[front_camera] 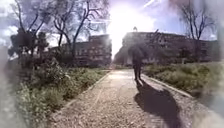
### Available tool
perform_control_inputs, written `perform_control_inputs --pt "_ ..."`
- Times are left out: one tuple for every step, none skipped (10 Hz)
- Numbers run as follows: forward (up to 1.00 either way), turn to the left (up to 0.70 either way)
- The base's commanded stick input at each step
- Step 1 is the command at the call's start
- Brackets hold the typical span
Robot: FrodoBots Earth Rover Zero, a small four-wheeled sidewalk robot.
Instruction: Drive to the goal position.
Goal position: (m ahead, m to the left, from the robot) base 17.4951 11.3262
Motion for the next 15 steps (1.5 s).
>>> perform_control_inputs --pt "0.70 0.00" --pt "0.70 0.00" --pt "0.70 0.00" --pt "0.70 0.00" --pt "0.70 0.00" --pt "0.70 0.00" --pt "0.70 0.00" --pt "0.70 0.00" --pt "0.70 0.00" --pt "0.70 0.00" --pt "0.70 0.00" --pt "0.70 0.00" --pt "0.70 0.00" --pt "0.70 0.00" --pt "0.70 0.00"
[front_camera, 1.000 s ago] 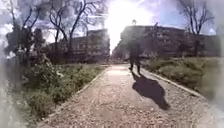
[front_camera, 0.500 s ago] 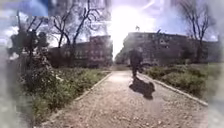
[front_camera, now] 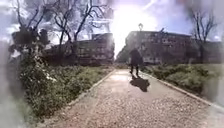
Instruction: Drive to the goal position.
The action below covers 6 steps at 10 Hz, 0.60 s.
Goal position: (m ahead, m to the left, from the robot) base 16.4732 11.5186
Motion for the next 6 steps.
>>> perform_control_inputs --pt "0.70 0.00" --pt "0.70 0.00" --pt "0.70 0.00" --pt "0.70 0.00" --pt "0.70 0.00" --pt "0.70 0.00"
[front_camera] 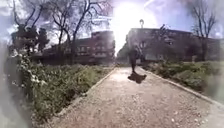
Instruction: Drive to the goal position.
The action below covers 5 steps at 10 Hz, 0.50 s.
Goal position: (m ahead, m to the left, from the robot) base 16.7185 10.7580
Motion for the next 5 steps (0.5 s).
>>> perform_control_inputs --pt "0.70 0.00" --pt "0.70 0.00" --pt "0.70 0.00" --pt "0.70 0.00" --pt "0.70 0.00"
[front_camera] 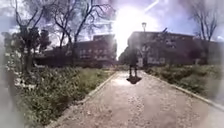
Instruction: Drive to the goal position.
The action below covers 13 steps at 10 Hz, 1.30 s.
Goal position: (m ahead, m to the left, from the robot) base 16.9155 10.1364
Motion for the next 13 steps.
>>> perform_control_inputs --pt "0.70 0.00" --pt "0.70 0.00" --pt "0.70 0.00" --pt "0.70 0.00" --pt "0.70 0.00" --pt "0.70 0.00" --pt "0.70 0.00" --pt "0.70 0.00" --pt "0.70 0.00" --pt "0.70 0.00" --pt "0.70 0.00" --pt "0.70 0.00" --pt "0.70 0.00"
